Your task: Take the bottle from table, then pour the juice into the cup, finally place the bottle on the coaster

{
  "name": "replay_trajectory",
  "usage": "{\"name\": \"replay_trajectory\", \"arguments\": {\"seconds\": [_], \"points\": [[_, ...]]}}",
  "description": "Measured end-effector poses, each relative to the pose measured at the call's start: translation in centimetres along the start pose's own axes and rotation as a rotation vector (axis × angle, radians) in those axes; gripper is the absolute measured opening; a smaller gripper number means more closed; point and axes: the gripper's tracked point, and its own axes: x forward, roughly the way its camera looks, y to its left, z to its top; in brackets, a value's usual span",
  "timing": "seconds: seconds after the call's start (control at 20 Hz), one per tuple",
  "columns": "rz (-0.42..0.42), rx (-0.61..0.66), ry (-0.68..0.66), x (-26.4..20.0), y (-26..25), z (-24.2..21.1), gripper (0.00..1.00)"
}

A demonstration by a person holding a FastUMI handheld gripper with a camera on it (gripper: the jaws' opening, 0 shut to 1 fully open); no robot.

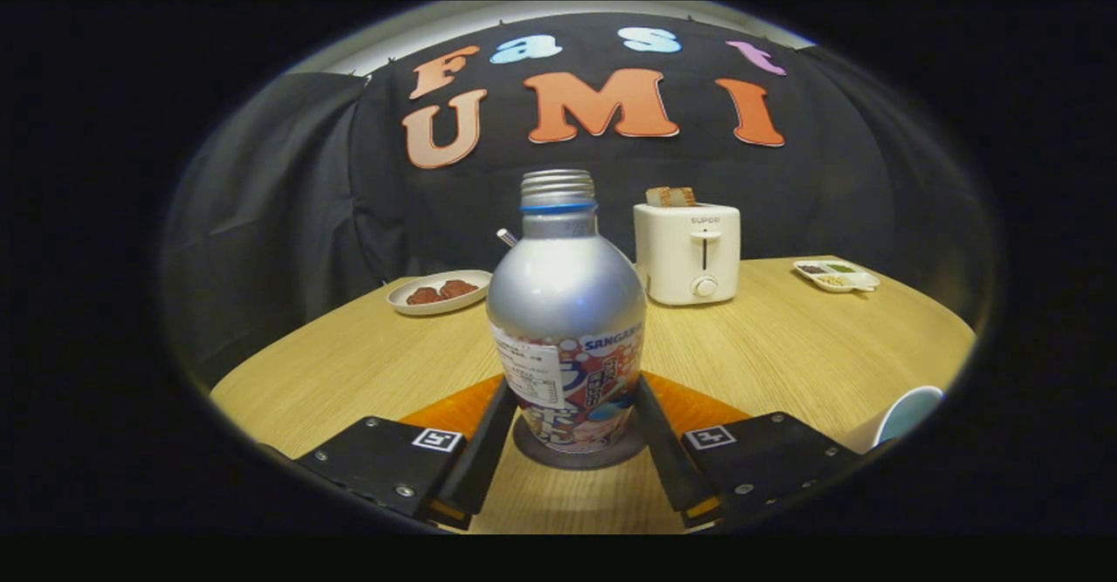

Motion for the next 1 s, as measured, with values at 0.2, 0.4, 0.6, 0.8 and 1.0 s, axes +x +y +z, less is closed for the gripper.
{"name": "replay_trajectory", "arguments": {"seconds": [0.2,0.4,0.6,0.8,1.0], "points": [[0.009,0.047,0.017,-0.9,-0.1,0.2,0.85],[0.030,0.054,-0.024,-3.3,-0.2,1.9,0.94],[0.054,0.050,-0.100,-7.0,-0.3,4.7,0.95],[0.074,0.026,-0.170,-10.9,-0.8,7.5,0.95],[0.094,0.031,-0.247,-15.3,-1.6,10.6,0.95]]}}
